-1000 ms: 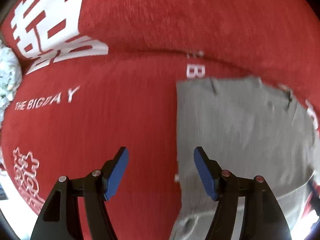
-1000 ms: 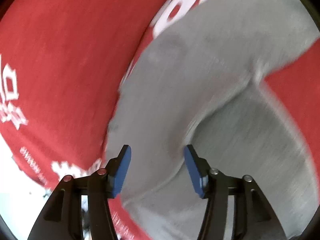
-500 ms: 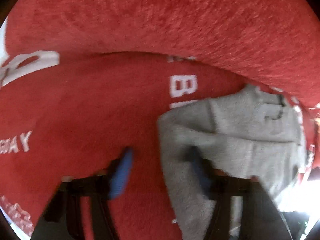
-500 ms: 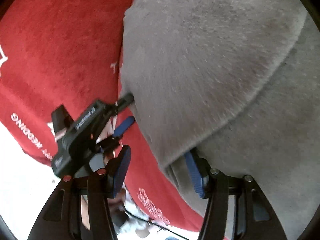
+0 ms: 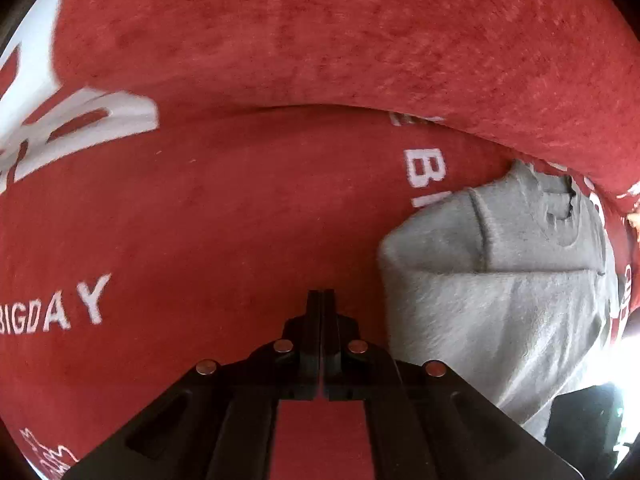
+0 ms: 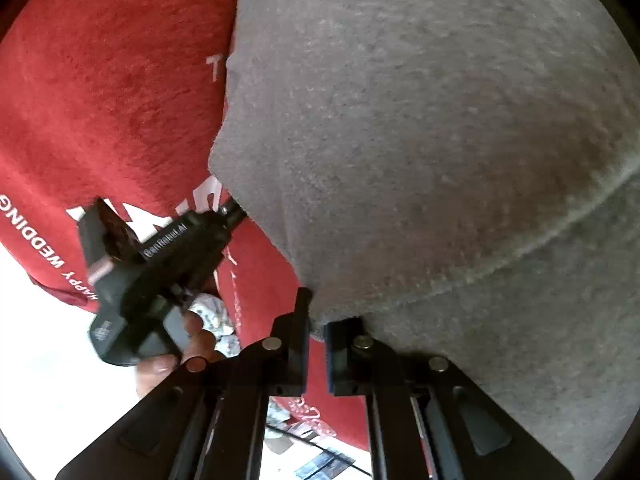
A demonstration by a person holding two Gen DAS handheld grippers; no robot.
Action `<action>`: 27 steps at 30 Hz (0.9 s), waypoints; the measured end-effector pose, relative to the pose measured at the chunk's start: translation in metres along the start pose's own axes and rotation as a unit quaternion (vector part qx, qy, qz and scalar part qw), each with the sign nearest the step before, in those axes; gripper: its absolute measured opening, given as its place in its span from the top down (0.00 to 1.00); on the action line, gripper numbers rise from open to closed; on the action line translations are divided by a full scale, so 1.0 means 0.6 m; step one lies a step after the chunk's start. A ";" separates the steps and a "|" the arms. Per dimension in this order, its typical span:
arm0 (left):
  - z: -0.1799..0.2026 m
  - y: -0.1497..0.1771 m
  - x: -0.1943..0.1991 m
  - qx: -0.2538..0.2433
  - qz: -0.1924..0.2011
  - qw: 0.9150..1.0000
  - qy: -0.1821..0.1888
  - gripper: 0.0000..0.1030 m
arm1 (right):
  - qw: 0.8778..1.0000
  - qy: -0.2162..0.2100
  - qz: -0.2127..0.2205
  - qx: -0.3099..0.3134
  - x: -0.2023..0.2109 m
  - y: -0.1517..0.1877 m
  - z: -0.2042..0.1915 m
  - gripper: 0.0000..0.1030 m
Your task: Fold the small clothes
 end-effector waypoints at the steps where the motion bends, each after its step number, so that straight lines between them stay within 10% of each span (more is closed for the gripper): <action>1: -0.003 0.001 0.006 0.002 0.002 1.000 -0.002 0.99 | 1.000 0.002 -0.005 0.005 0.011 -0.002 -0.001 0.85; 5: -0.003 0.004 0.047 -0.001 0.025 1.000 -0.010 0.99 | 0.996 0.034 0.018 0.075 0.115 -0.040 -0.022 0.52; 14: 0.088 0.026 0.089 -0.019 0.056 0.998 0.019 0.99 | 0.954 0.180 0.235 0.041 0.381 -0.223 0.057 0.52; 19: 0.128 0.060 0.056 -0.012 0.036 0.999 0.005 0.99 | 0.950 0.166 0.265 -0.022 0.403 -0.278 0.089 0.52; 20: 0.129 0.066 0.049 -0.011 0.032 0.999 -0.004 0.99 | 0.950 0.165 0.265 -0.016 0.395 -0.287 0.075 0.54; 22: 0.126 0.079 0.043 -0.010 0.028 0.999 -0.016 0.99 | 0.954 0.163 0.252 0.018 0.375 -0.301 0.049 0.93; 27: 0.125 0.089 0.043 -0.002 0.036 0.999 -0.027 0.99 | 0.933 0.148 0.245 0.220 0.369 -0.319 -0.073 0.93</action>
Point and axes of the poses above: each gripper's, at about its wrist camera, not at the fingertips, and x roughly against the way its jaws point, z to its right, y to its underside, the point moved 1 cm from there along -x, roughly the way its jaws point, and after that the axes turned 12 degrees about z, right-handed, at the moved point
